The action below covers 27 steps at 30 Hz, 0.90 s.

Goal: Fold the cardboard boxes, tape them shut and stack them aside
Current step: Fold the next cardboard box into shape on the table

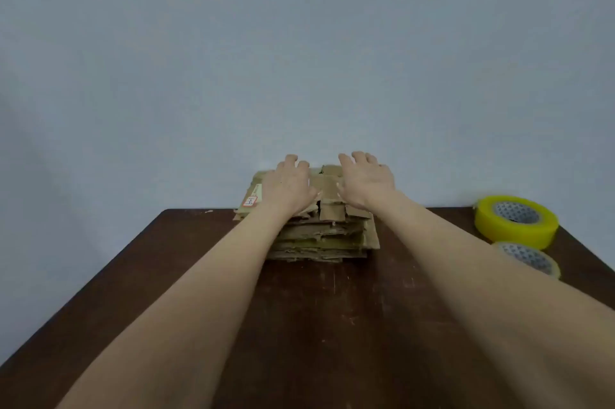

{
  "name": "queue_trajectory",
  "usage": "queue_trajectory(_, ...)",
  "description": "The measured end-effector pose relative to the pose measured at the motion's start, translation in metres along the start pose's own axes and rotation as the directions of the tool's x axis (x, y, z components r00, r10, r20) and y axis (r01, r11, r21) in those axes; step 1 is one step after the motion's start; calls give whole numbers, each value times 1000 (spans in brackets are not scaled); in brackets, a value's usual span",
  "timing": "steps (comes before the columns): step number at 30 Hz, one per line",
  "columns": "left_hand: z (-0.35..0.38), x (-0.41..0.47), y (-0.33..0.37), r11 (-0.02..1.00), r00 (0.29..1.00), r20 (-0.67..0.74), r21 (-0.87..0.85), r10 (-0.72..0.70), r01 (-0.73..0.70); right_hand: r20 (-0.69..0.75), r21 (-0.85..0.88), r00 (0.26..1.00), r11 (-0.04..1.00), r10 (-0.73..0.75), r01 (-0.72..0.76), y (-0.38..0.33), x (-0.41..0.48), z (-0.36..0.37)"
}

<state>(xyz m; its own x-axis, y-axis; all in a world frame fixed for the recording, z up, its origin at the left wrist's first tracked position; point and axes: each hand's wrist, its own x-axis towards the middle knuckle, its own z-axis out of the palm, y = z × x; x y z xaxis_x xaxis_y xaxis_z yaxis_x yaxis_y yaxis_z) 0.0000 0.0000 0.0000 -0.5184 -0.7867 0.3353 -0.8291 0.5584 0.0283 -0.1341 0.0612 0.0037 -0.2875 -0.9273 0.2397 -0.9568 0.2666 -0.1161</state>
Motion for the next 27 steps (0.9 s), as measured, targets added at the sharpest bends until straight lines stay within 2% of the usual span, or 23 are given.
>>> queue_trajectory(4, -12, -34, -1, 999, 999, 5, 29, -43, 43, 1, 9, 1000, 1000, 24, -24, -3, -31, -9)
queue_trajectory(8, -21, -63, -5, 994, 995, 6, -45, -102, 103, -20, 52, 998, 997, 56, -55, -4, -56, -17)
queue_trajectory(12, -16, -78, -16, 985, 987, 14, -63, -158, 158, 25, 192, 992, 973, 125, -127, -2, -69, -15)
queue_trajectory(18, -9, -64, -45, 948, 960, 31, -153, -277, 278, 199, 507, 953, 808, 228, -299, 7, -55, -6)
queue_trajectory(23, 10, -27, -74, 895, 924, 46, -235, -380, 380, 248, 580, 928, 725, 279, -373, 19, -18, 16)
queue_trajectory(27, 28, 1, -92, 800, 873, 136, -354, -468, 485, 274, 607, 908, 676, 318, -419, 21, 9, 31)
